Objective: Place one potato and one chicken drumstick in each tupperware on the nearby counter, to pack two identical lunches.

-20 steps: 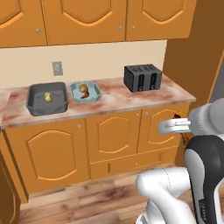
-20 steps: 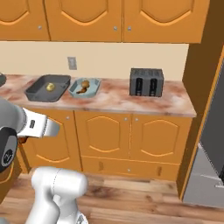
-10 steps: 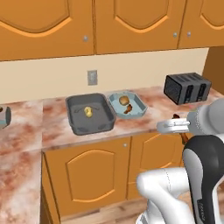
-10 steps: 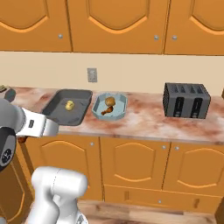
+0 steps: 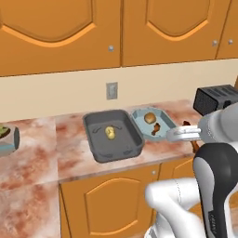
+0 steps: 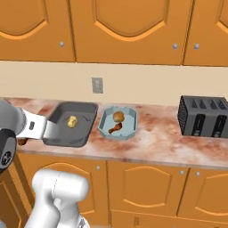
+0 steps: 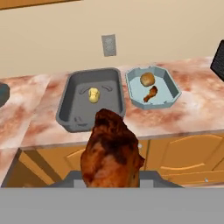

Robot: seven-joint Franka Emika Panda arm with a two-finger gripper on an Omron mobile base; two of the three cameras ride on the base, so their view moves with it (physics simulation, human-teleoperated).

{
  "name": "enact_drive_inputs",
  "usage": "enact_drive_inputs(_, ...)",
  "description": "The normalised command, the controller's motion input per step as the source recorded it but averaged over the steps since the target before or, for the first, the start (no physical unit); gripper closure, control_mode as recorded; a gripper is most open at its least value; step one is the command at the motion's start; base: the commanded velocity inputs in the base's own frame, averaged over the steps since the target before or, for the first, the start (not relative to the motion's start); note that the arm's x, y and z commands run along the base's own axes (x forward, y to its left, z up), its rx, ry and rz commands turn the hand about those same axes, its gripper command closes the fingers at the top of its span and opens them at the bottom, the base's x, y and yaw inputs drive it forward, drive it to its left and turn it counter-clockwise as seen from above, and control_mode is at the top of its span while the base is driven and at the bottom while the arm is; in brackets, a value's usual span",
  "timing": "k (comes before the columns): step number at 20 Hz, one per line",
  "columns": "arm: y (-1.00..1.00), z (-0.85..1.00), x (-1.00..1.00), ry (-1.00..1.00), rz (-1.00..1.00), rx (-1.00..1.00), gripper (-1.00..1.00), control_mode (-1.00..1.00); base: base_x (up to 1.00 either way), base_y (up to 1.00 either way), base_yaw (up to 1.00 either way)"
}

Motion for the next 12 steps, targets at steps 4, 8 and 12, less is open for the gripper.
enact_drive_inputs(4, 0.00, 0.00, 0.00, 0.00, 0.00, 0.00, 1.00, 1.00, 0.53, 0.05, 0.00)
enact_drive_inputs(8, 0.00, 0.00, 0.00, 0.00, 0.00, 0.00, 1.00, 1.00, 0.64, 0.23, 0.00)
enact_drive_inputs(12, 0.10, -0.11, 0.00, 0.00, 0.00, -0.02, 1.00, -1.00, 0.25, 0.23, 0.00)
